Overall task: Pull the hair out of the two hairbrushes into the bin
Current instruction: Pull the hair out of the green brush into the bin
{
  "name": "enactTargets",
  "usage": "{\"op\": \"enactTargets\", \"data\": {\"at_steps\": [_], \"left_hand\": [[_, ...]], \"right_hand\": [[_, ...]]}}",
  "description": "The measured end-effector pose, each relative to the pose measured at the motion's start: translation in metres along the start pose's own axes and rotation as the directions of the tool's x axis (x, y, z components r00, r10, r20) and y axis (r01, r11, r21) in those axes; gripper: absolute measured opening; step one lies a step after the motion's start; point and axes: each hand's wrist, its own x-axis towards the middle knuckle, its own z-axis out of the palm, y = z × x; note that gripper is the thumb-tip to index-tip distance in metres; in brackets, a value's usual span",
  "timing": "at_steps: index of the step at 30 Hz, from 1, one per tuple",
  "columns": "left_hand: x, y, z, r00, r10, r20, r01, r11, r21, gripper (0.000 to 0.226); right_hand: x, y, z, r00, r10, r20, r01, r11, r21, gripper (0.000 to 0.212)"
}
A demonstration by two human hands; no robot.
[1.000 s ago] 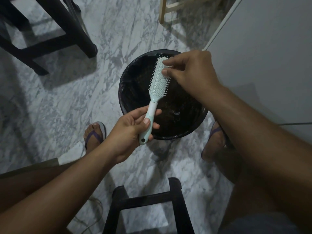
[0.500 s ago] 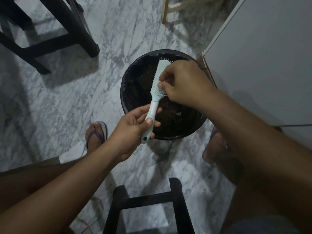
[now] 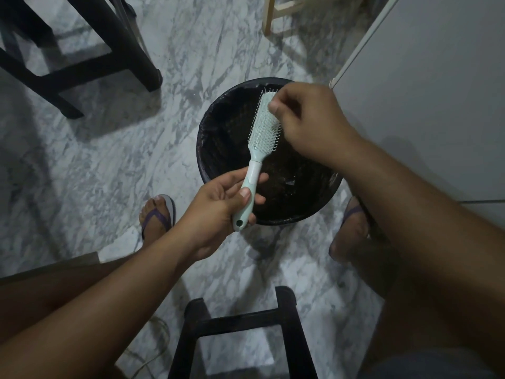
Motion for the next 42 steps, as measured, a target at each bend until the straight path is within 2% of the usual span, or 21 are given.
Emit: {"op": "enactTargets", "data": {"at_steps": [2, 8, 14, 18, 21, 23, 24, 26, 30, 36, 42], "left_hand": [[0.001, 0.002, -0.001, 1.000, 0.009, -0.009, -0.009, 1.000, -0.009, 0.038], [0.002, 0.007, -0.002, 1.000, -0.004, -0.005, 0.003, 0.992, -0.123, 0.038], [0.001, 0.005, -0.002, 1.000, 0.023, 0.006, -0.023, 0.997, -0.069, 0.039], [0.001, 0.006, -0.006, 0.998, 0.070, -0.003, -0.070, 0.998, -0.007, 0.040], [-0.001, 0.003, -0.005, 0.997, 0.074, 0.021, -0.074, 0.997, -0.013, 0.041], [-0.002, 0.002, -0.003, 0.996, 0.078, 0.039, -0.078, 0.997, -0.003, 0.040], [-0.002, 0.002, -0.002, 0.996, 0.078, 0.046, -0.078, 0.997, -0.001, 0.040], [-0.003, 0.002, -0.002, 0.996, 0.072, 0.059, -0.072, 0.997, -0.002, 0.040], [-0.004, -0.004, -0.002, 0.997, 0.037, 0.069, -0.038, 0.999, 0.003, 0.042], [-0.006, -0.014, -0.008, 0.998, 0.025, 0.061, -0.025, 1.000, 0.012, 0.044], [-0.008, -0.022, -0.011, 0.999, 0.005, 0.050, -0.008, 0.998, 0.059, 0.044]], "right_hand": [[0.002, 0.001, -0.008, 1.000, -0.023, 0.001, 0.023, 1.000, -0.006, 0.017], [-0.012, -0.004, -0.001, 0.972, -0.154, 0.177, 0.176, 0.978, -0.114, 0.011], [-0.009, -0.008, 0.006, 0.986, -0.089, 0.139, 0.115, 0.975, -0.192, 0.028], [-0.009, -0.010, 0.008, 0.982, -0.124, 0.140, 0.157, 0.955, -0.252, 0.024], [-0.006, -0.008, 0.004, 0.990, -0.117, 0.080, 0.123, 0.989, -0.082, 0.016], [-0.001, -0.005, -0.005, 0.996, -0.073, -0.047, 0.076, 0.995, 0.067, 0.016], [0.000, -0.004, -0.010, 0.992, -0.064, -0.110, 0.074, 0.993, 0.087, 0.017], [0.002, -0.002, -0.020, 0.986, -0.073, -0.149, 0.080, 0.996, 0.043, 0.017], [-0.001, 0.005, -0.023, 0.999, -0.052, 0.011, 0.053, 0.990, -0.131, 0.023], [-0.001, 0.002, -0.018, 0.996, -0.012, 0.085, 0.035, 0.961, -0.274, 0.038], [-0.002, 0.004, -0.003, 0.995, -0.017, 0.095, 0.050, 0.932, -0.359, 0.008]]}}
